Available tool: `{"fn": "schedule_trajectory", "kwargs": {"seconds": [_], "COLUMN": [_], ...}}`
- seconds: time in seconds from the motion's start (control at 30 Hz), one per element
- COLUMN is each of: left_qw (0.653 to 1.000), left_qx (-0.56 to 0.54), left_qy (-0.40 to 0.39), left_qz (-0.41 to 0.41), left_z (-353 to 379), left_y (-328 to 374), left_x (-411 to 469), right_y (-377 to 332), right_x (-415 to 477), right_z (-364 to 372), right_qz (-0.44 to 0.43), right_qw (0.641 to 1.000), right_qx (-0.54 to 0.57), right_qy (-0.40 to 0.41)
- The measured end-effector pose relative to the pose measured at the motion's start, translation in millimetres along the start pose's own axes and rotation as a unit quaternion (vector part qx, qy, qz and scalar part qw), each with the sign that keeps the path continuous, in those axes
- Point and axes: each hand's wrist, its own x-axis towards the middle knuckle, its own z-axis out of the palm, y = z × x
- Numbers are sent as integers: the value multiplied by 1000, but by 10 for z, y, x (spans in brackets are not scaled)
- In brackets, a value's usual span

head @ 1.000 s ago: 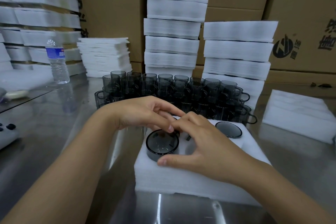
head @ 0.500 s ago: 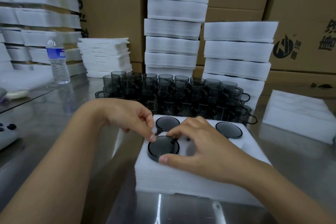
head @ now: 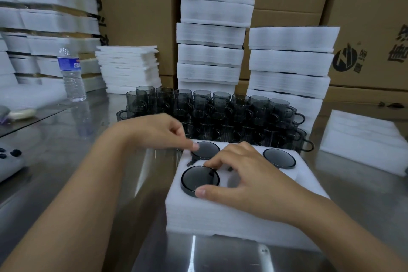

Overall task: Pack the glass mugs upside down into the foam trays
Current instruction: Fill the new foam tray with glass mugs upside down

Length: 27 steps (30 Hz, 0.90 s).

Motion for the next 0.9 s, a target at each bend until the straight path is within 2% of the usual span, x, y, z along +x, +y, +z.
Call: {"fn": "schedule_trajectory", "kwargs": {"seconds": [0.1,0.17,0.23,0.47,0.9], "left_qw": [979,968,967,978,970], "left_qx": [-27,9,41,98,146], "left_qy": [199,250,251,185,191], "left_qz": [29,34,23,-3,-25], "left_z": [63,99,129,246,278], "left_y": [-29,-51,-97,-235,-229], "left_x": [134,192,232,343,360], "right_y": [-1,-3,-9,-28,-16], "right_x": [-5,-7,-8,-18,-21], "right_z": [-2,-1,-2,-14,-3], "right_qz": [0,-1,-2,0,-9], "right_qw": [1000,1000,1000,1000,1000], "right_qx": [1,-1,-5,-4,-12], "right_qy": [-2,-2,-4,-8,-6]}}
